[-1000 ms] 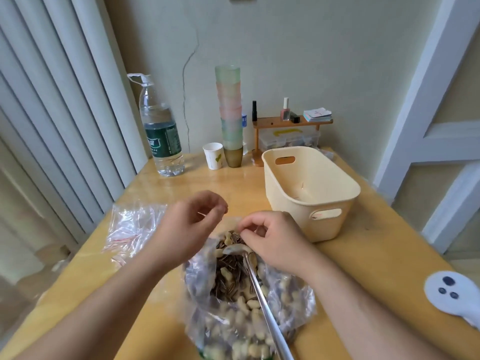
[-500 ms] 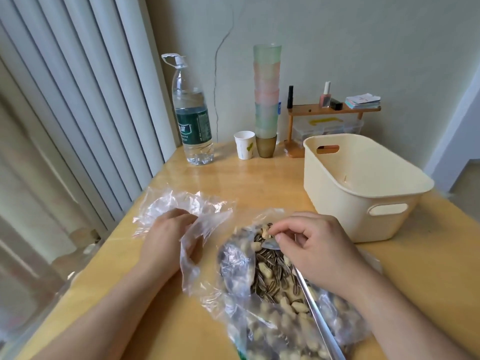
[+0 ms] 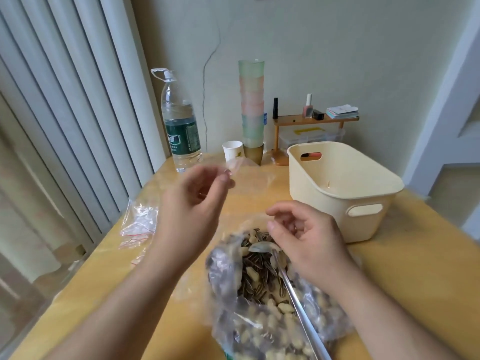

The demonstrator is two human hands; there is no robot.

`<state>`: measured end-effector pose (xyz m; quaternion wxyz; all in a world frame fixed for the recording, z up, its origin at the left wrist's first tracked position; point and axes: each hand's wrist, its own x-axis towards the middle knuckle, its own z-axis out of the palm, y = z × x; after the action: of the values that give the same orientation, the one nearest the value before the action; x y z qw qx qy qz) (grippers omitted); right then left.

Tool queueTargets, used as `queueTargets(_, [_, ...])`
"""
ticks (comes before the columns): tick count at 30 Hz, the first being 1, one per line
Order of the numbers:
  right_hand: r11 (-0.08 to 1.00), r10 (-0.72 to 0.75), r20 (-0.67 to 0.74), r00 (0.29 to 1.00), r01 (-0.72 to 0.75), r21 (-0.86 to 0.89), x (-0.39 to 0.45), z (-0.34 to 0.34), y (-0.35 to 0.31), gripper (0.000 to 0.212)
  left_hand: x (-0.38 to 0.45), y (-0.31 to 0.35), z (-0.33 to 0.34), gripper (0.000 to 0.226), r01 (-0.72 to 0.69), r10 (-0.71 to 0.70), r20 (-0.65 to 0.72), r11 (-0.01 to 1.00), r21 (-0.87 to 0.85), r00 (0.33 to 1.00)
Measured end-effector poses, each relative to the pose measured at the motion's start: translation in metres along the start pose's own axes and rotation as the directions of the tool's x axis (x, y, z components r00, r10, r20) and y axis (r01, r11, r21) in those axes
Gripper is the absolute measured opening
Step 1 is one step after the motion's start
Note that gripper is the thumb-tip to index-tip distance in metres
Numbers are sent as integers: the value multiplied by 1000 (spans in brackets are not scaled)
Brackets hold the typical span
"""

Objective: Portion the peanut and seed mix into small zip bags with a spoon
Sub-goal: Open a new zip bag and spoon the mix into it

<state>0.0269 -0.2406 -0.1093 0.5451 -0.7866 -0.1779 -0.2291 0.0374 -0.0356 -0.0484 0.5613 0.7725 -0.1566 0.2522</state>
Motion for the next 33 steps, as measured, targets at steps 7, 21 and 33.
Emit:
queueTargets(7, [975,120,-109,987,-97,202,4,-6,-5,33,-32,-21,68,21,246,-179,232,919,-307,956])
queueTargets(21, [981,189,-229,955,-174,85,-3,-2,3,9,-47,-32,50,20,162,-111,181,940,-300,977])
queueTargets(33, [838,351,4,936,-316,445,-3,-6,-12,29,-28,-44,37,15,398,-332,223,818,-416,916])
